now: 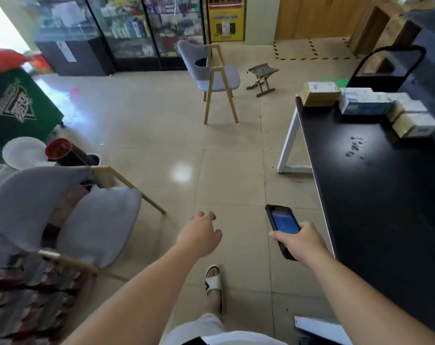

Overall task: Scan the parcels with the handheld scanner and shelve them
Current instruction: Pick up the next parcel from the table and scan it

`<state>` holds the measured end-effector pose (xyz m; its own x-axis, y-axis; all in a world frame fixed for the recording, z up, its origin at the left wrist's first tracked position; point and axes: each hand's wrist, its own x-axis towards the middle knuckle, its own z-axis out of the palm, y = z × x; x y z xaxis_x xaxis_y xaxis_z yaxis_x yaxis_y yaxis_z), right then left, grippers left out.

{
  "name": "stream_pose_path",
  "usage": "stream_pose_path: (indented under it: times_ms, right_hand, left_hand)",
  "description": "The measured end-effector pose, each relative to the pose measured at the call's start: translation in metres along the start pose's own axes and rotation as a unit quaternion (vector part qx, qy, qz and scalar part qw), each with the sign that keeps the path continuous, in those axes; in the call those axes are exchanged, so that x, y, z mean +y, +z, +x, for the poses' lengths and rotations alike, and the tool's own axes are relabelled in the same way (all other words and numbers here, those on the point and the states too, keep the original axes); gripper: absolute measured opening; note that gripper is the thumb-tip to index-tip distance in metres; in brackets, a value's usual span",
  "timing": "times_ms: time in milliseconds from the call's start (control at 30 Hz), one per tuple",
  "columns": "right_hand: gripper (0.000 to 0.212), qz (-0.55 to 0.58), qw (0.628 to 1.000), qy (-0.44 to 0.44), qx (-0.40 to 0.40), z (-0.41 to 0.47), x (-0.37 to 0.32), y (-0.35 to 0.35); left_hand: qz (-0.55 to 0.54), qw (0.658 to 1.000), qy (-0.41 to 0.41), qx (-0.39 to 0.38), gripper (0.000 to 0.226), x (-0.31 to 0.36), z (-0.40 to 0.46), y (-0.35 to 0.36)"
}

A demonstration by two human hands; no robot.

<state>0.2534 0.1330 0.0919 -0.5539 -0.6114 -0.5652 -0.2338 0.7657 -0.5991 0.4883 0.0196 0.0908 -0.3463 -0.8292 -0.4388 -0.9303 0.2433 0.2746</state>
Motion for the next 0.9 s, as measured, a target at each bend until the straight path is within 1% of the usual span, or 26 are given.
stream_pose_path:
  times_ms: [133, 233, 367, 633, 833, 900]
  right_hand:
    - [0.07, -0.006, 0.999, 0.008, 0.038, 0.059, -0.06, 0.001]
    - [0.071, 0.015, 0.998, 0.011, 0.064, 0.095, -0.101, 0.004]
    - [0.072, 0.032, 0.997, 0.015, 0.064, 0.135, -0.146, 0.003]
    - [0.073, 0.049, 0.996, 0.024, 0.072, 0.24, -0.209, -0.028]
    - [0.065, 0.046, 0.996, 0.018, 0.073, 0.333, -0.258, -0.076]
    - [0.068, 0.053, 0.996, 0.015, 0.064, 0.363, -0.271, -0.095]
  left_hand:
    - [-0.011, 1.0, 0.015, 0.003, 0.053, -0.01, 0.078, -0.043]
    - [-0.005, 1.0, 0.025, 0.003, 0.053, -0.017, 0.132, -0.086]
    - [0.009, 0.999, 0.042, 0.002, 0.054, -0.014, 0.201, -0.126]
    - [0.007, 0.997, 0.07, -0.007, 0.053, 0.03, 0.323, -0.158]
    - [0.004, 0.999, 0.043, -0.002, 0.053, 0.08, 0.41, -0.189]
    - [0.001, 0.999, 0.037, 0.0, 0.053, 0.098, 0.435, -0.199]
